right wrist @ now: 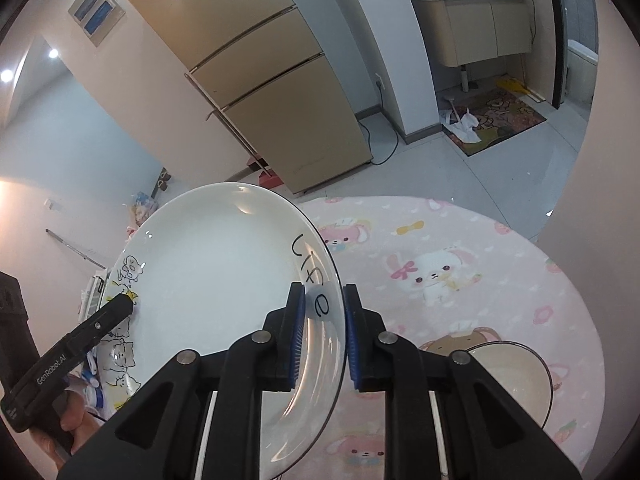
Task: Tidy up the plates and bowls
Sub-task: 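Carry the 'life' plate with both grippers over the stacked plates, then lower the 'life' plate onto the plate stack and open the left gripper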
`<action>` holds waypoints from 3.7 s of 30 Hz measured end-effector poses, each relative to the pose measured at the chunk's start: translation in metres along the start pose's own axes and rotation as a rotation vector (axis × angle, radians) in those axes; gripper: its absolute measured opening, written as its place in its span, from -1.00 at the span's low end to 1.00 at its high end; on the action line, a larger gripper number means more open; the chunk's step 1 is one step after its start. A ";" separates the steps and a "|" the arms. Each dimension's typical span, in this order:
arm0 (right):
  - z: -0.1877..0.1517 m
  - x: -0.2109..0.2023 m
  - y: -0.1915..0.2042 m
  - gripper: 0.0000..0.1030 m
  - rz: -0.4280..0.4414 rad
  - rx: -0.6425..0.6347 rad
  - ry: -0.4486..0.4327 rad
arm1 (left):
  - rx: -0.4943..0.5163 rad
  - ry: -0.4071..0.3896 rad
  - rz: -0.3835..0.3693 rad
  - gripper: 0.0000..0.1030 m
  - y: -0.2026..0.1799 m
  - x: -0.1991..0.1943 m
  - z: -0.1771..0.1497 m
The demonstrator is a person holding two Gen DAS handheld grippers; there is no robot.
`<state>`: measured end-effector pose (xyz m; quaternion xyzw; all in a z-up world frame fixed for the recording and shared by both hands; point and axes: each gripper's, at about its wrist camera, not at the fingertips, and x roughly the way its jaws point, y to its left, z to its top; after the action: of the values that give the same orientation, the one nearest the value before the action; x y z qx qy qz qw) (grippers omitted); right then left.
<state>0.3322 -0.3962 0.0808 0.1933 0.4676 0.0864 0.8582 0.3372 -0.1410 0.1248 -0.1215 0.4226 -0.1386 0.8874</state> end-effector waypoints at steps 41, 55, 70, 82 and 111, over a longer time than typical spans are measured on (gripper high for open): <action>-0.134 -0.060 0.134 -0.65 0.110 -0.174 0.042 | -0.211 -0.019 0.002 -0.68 0.125 -0.161 -0.117; -0.159 -0.034 0.101 -0.65 0.165 -0.103 0.097 | -0.199 0.032 -0.027 -0.68 0.132 -0.133 -0.159; -0.174 0.033 0.054 -0.65 0.241 -0.009 0.216 | -0.183 0.112 -0.047 -0.67 0.149 -0.072 -0.172; -0.175 0.051 0.044 -0.65 0.238 -0.018 0.169 | -0.171 0.042 -0.097 -0.67 0.158 -0.051 -0.174; -0.179 0.059 0.035 -0.50 0.280 0.017 0.152 | -0.273 -0.012 -0.244 0.02 0.179 -0.055 -0.174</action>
<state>0.2164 -0.3002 -0.0371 0.2566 0.5002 0.2157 0.7984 0.1933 0.0281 -0.0018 -0.2919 0.4142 -0.1857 0.8419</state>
